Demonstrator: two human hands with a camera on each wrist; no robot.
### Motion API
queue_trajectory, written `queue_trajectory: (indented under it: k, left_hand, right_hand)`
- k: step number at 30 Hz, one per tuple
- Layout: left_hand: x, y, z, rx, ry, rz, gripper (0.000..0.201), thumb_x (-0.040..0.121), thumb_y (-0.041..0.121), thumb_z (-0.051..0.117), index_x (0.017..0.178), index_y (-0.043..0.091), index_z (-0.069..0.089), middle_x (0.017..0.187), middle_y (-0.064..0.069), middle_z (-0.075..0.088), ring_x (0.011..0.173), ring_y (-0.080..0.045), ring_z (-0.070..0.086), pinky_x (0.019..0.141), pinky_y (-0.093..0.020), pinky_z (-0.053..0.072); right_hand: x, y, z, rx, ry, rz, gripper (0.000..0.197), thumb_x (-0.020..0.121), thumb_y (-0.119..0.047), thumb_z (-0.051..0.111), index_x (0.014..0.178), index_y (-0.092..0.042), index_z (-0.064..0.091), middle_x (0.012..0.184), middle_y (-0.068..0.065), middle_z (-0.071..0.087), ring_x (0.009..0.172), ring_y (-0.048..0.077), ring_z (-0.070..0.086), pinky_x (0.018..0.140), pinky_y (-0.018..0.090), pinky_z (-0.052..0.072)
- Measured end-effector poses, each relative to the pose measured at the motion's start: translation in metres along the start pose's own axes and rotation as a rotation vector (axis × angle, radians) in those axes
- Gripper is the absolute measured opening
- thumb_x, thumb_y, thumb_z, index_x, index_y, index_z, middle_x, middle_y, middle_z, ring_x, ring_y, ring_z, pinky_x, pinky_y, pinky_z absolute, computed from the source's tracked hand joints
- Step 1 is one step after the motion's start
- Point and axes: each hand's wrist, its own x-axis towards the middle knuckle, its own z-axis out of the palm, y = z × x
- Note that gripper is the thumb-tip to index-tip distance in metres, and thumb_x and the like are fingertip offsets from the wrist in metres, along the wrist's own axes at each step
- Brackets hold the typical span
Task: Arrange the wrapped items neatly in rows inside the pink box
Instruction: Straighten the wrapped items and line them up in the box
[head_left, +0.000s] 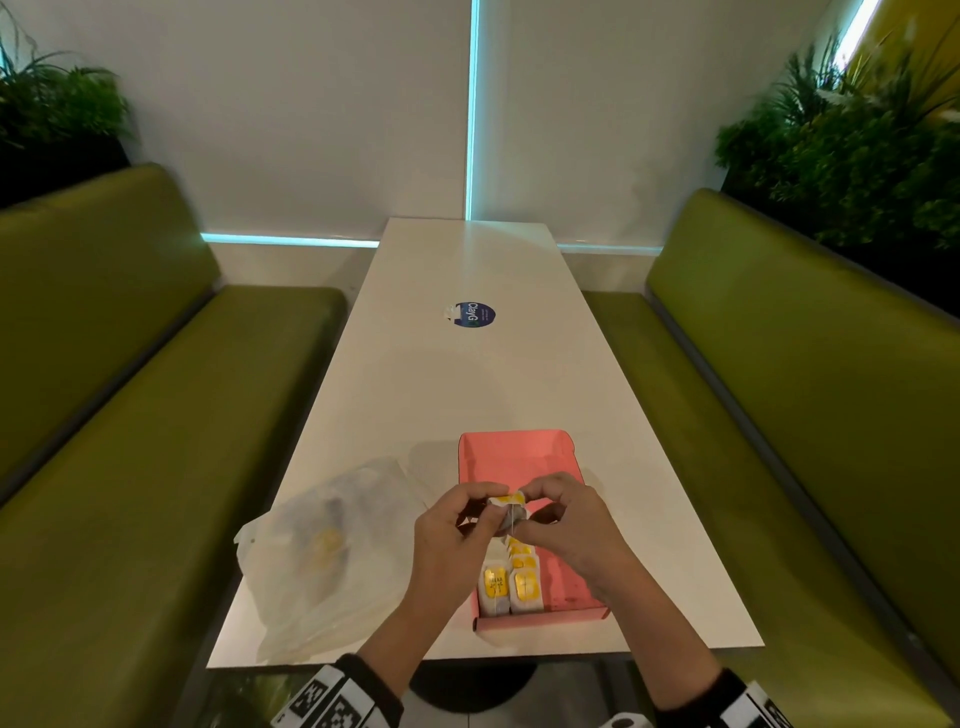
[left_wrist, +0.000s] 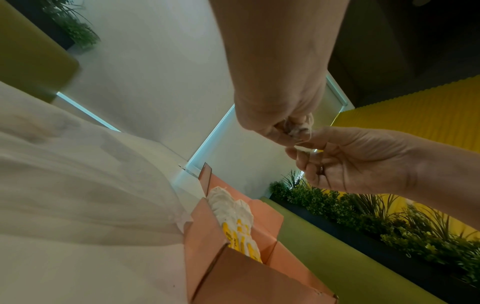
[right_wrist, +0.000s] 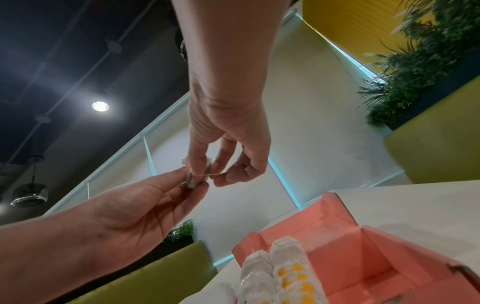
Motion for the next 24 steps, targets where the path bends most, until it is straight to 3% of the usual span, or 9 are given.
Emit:
queue_trajectory:
  k: [2, 8, 14, 18, 20, 24]
  left_hand:
    - [0.0005, 0.001, -0.0007, -0.024, -0.019, -0.021, 0.028, 0.086, 0.002, 0.062, 0.092, 0.029, 0.067, 0.087, 0.002, 0.071, 0.081, -0.014, 0.067, 0.074, -0.025, 0.056]
    - [0.0014, 0.0034, -0.0033, -0.023, -0.027, 0.001, 0.029, 0.085, 0.001, 0.063, 0.09, 0.03, 0.066, 0.083, 0.004, 0.071, 0.073, -0.008, 0.066, 0.068, -0.018, 0.052]
    - [0.0026, 0.0023, -0.0046, -0.033, -0.047, -0.016, 0.025, 0.086, 0.005, 0.064, 0.09, 0.029, 0.069, 0.084, 0.006, 0.071, 0.078, -0.01, 0.066, 0.071, -0.024, 0.053]
    - [0.0046, 0.0012, -0.0053, 0.018, -0.052, 0.035, 0.03, 0.083, 0.008, 0.067, 0.082, 0.038, 0.071, 0.089, 0.013, 0.065, 0.08, -0.01, 0.062, 0.069, -0.028, 0.053]
    - [0.0041, 0.0017, -0.0043, 0.005, -0.061, 0.019, 0.028, 0.084, 0.004, 0.065, 0.082, 0.032, 0.071, 0.085, 0.011, 0.067, 0.078, -0.01, 0.063, 0.068, -0.03, 0.053]
    - [0.0015, 0.0039, -0.0007, -0.04, -0.075, -0.043, 0.018, 0.086, 0.004, 0.063, 0.088, 0.02, 0.071, 0.083, 0.005, 0.071, 0.076, -0.008, 0.064, 0.069, -0.026, 0.053]
  right_hand:
    - [-0.0002, 0.0003, 0.0003, 0.0, -0.004, -0.015, 0.026, 0.071, -0.003, 0.075, 0.082, -0.024, 0.065, 0.103, -0.001, 0.057, 0.076, 0.011, 0.058, 0.069, 0.023, 0.05]
    - [-0.0013, 0.0008, 0.0022, 0.033, -0.002, -0.051, 0.022, 0.075, -0.006, 0.074, 0.086, -0.024, 0.068, 0.103, -0.003, 0.061, 0.078, 0.008, 0.059, 0.069, 0.018, 0.05]
    - [0.0008, 0.0018, 0.0019, 0.073, -0.02, -0.029, 0.026, 0.076, -0.001, 0.071, 0.094, -0.019, 0.072, 0.105, -0.003, 0.065, 0.082, 0.008, 0.061, 0.067, 0.015, 0.05]
    - [0.0018, 0.0046, 0.0003, 0.11, -0.044, 0.032, 0.026, 0.073, 0.0, 0.074, 0.092, -0.017, 0.068, 0.096, 0.009, 0.068, 0.071, 0.009, 0.06, 0.068, 0.021, 0.052]
    - [0.0025, 0.0068, -0.0004, 0.098, -0.084, 0.059, 0.027, 0.071, -0.001, 0.075, 0.092, -0.015, 0.067, 0.093, 0.014, 0.069, 0.073, 0.013, 0.061, 0.072, 0.027, 0.052]
    - [0.0027, 0.0097, -0.0012, -0.016, -0.144, 0.065, 0.03, 0.068, -0.004, 0.077, 0.094, -0.012, 0.064, 0.086, 0.011, 0.068, 0.074, 0.013, 0.063, 0.069, 0.024, 0.052]
